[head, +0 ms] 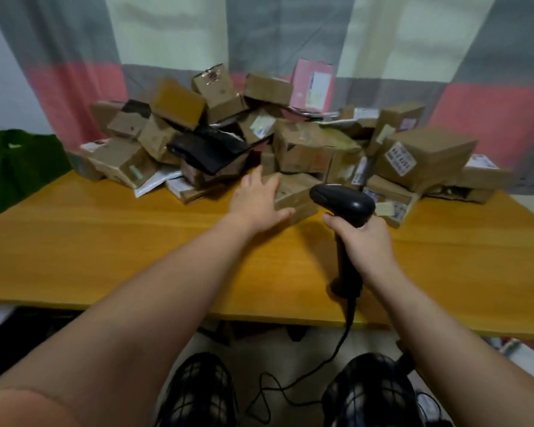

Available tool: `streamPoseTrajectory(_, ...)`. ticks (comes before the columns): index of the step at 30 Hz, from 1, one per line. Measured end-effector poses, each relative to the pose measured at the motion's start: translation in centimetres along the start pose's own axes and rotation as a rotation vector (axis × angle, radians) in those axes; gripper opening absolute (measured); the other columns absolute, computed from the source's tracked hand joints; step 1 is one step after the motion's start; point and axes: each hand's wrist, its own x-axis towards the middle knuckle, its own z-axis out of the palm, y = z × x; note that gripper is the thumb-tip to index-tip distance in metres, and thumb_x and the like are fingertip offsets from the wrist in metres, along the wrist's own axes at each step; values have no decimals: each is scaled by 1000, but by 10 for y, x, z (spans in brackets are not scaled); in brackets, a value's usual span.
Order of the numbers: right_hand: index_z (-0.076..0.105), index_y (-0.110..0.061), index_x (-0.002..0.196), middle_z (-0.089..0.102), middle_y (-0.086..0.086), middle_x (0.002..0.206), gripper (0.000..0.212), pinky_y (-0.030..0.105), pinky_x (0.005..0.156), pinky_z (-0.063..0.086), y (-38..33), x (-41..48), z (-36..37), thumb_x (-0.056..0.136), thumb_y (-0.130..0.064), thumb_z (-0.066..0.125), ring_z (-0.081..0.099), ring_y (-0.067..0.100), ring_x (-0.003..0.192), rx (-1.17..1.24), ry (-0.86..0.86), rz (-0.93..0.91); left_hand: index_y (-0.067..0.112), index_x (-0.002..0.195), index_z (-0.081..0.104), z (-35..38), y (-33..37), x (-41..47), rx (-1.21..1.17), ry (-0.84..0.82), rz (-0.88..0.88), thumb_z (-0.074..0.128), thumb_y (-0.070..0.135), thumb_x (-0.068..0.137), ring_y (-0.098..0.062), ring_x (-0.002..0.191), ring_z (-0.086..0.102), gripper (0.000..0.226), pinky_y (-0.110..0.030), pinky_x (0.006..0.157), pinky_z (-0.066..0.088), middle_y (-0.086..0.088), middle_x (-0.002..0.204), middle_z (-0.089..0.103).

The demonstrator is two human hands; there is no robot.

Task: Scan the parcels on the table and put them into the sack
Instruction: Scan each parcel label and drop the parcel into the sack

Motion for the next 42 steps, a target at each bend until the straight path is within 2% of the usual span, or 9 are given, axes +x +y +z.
streamPoseTrajectory(4, 64, -25, 67, 59, -14, 53, 18, 25, 61, 38, 5, 3, 0, 78, -31, 77, 58, 8, 66, 21, 8, 61, 42, 146, 25, 17, -14, 14, -119, -107, -46, 61, 65, 78, -39, 139, 23, 80, -47, 112, 27, -12, 157, 10)
streamPoseTrajectory(9, 68, -24, 75, 64, -11, 63, 12, 24, 62, 41, 9, -10, -1, 78, -33, 76, 60, 0, 66, 68, -17, 109, 45, 139, 35, 21, -31, -18, -246, 2, 93, 61, 73, 68, -30, 122, 40, 80, -40, 100, 39, -7, 138, 30)
streamPoseTrajectory(14, 67, -33, 84, 70, -22, 77, 8, 21, 70, 43, 13, -30, 5, 82, -28, 73, 63, -4, 80, 231, -24, 119, 37, 108, 54, -3, -47, -49, -818, -124, -54, 42, 87, 67, -9, 94, 59, 65, -26, 72, 46, 13, 103, 60)
streamPoseTrajectory(16, 70, -34, 77, 70, -23, 75, 12, 14, 64, 46, 11, -35, 9, 83, -23, 72, 64, -8, 76, 281, -12, 90, 25, 112, 55, -4, -47, -51, -704, -129, -124, 40, 76, 82, -15, 95, 58, 61, -33, 76, 47, 3, 109, 62)
streamPoseTrajectory(20, 73, -42, 68, 70, -24, 73, 27, 6, 57, 44, 7, -43, 17, 83, -20, 71, 63, -11, 73, 332, -11, 60, 16, 126, 51, -10, -39, -61, -582, 197, -51, 45, 49, 96, -19, 109, 54, 45, -26, 84, 39, -3, 120, 52)
streamPoseTrajectory(25, 76, -36, 80, 75, -8, 88, 9, 31, 77, 50, 19, -50, 21, 82, -28, 71, 70, 7, 84, 465, -36, 221, 33, 134, 41, -6, -31, -81, -537, -39, 81, 62, 70, 72, -13, 113, 41, 75, -29, 94, 42, 8, 122, 32)
streamPoseTrajectory(30, 74, -21, 82, 74, -2, 81, 10, 31, 70, 51, 27, -57, 20, 81, -31, 73, 71, 15, 77, 557, 12, 309, 32, 128, 38, -3, -33, -88, -666, 94, -19, 71, 57, 74, -7, 103, 44, 68, -14, 78, 40, 7, 120, 34)
streamPoseTrajectory(35, 70, -9, 82, 65, 3, 67, 19, 36, 63, 53, 18, -57, 23, 81, -27, 73, 63, 21, 63, 515, -19, 291, 29, 145, 21, 4, -43, -100, -845, 37, -189, 73, 52, 75, -15, 121, 41, 89, -39, 102, 41, -1, 140, 33)
streamPoseTrajectory(42, 63, -31, 68, 60, -22, 52, 20, 7, 55, 39, 0, -70, 33, 80, -21, 76, 56, -9, 58, 83, -104, -79, 31, 144, 35, 16, -59, -131, -739, 116, -339, 58, 76, 60, -22, 127, 38, 98, -45, 107, 33, 4, 120, 50)
